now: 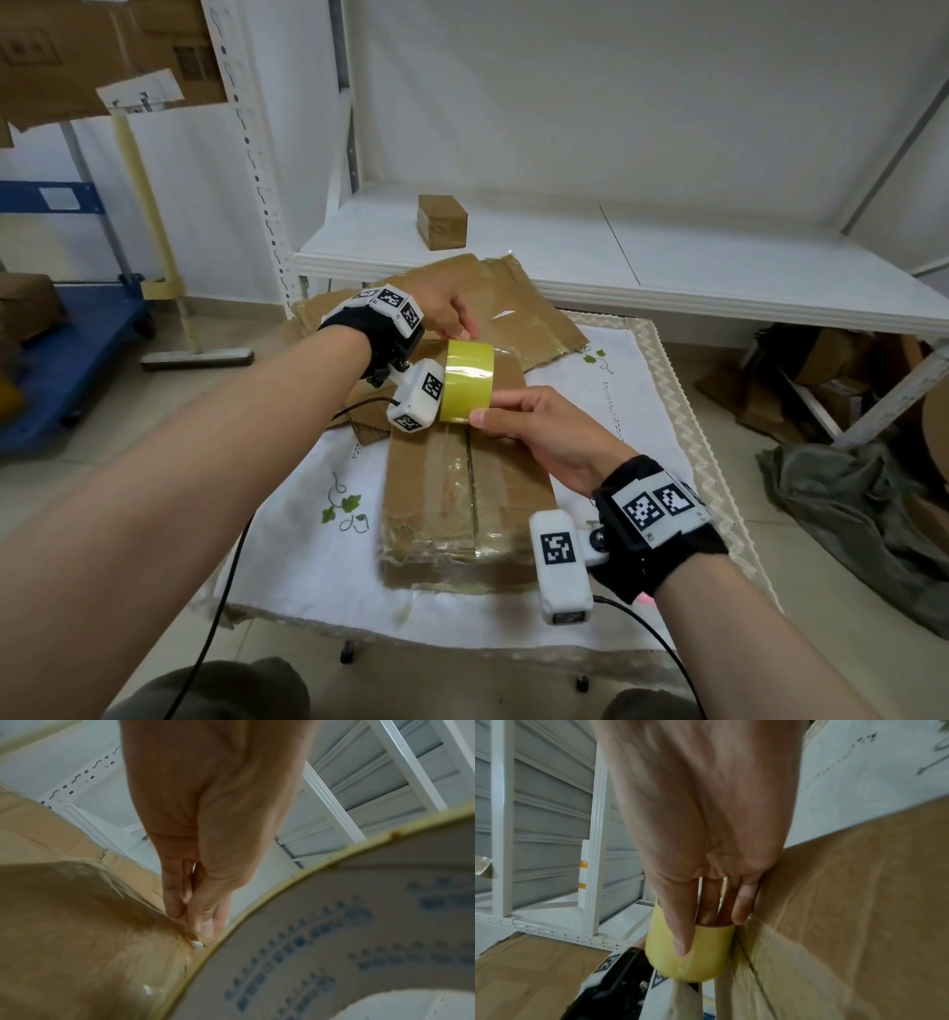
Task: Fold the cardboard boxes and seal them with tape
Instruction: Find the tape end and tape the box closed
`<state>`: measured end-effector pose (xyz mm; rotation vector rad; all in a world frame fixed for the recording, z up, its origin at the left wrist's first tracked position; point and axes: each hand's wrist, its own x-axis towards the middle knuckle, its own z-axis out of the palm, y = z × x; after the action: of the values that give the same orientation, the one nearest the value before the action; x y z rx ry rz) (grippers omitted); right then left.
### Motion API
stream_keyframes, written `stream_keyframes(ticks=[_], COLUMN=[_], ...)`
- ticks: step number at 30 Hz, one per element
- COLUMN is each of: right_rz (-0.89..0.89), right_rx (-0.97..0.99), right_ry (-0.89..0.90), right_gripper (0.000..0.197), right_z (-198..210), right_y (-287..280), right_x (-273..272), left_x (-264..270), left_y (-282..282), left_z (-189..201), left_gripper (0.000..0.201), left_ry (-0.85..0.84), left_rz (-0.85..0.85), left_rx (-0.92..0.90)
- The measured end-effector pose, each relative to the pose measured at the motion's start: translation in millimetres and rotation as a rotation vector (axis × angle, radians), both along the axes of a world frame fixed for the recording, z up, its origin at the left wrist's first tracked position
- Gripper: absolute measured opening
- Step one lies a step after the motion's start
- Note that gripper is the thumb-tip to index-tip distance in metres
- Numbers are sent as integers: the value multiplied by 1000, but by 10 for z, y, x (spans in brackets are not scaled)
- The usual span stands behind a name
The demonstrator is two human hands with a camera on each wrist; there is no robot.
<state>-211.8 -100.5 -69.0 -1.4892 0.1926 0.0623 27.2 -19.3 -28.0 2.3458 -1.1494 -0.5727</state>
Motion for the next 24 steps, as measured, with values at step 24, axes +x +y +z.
stream_keyframes(ticks=[24], right_rz=[8], right_rx=[43], right_ry=[19], right_gripper=[33], right_z=[45], right_y=[-82], right_x=[55], left_x=[-42], left_y=[-80], left_z=[-123], left_gripper=[11], left_ry=[-170], left_rz=[75], left_rx=[8])
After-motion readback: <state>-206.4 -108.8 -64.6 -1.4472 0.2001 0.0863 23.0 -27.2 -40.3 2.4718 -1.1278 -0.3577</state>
